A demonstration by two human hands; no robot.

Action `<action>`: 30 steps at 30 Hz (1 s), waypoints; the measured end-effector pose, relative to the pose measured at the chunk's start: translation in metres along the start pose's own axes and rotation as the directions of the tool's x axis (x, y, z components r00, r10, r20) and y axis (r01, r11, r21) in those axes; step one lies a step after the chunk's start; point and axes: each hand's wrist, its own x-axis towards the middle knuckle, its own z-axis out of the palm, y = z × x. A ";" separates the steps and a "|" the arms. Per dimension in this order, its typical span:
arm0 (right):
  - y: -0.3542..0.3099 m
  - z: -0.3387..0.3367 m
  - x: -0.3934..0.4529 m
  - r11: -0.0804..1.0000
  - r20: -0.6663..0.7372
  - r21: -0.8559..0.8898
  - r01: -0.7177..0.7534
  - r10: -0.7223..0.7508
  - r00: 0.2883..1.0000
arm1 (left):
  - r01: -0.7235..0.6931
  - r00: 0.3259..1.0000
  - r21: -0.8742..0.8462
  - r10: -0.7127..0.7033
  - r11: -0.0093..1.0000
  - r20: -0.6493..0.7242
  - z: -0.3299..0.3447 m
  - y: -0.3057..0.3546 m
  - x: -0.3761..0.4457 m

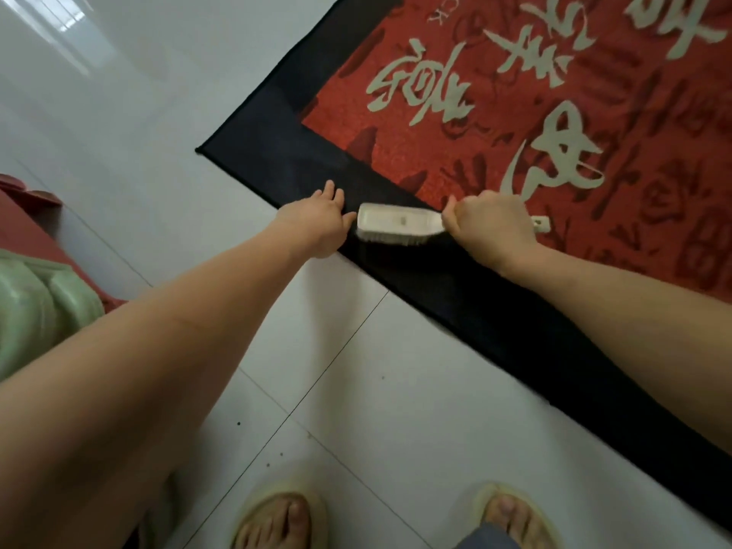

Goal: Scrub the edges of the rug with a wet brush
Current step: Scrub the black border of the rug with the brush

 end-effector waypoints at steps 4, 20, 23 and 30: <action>0.017 0.008 -0.052 0.988 0.193 -0.046 0.145 -0.134 0.972 | 0.033 0.999 0.001 -0.033 0.999 -0.044 0.006 -0.001 0.008; -0.080 -0.013 -0.191 0.074 0.434 0.709 -0.701 0.738 0.517 | -0.554 0.822 -0.098 0.525 0.827 -0.221 0.066 0.104 -0.026; -0.086 -0.009 -0.197 0.124 0.378 0.712 -0.691 0.761 0.527 | -0.593 0.799 -0.161 0.554 0.789 -0.232 0.068 0.112 -0.027; -0.104 0.020 -0.143 0.367 0.405 0.647 -0.668 0.577 0.709 | -0.551 0.834 -0.585 0.414 0.595 -0.365 0.067 0.116 -0.020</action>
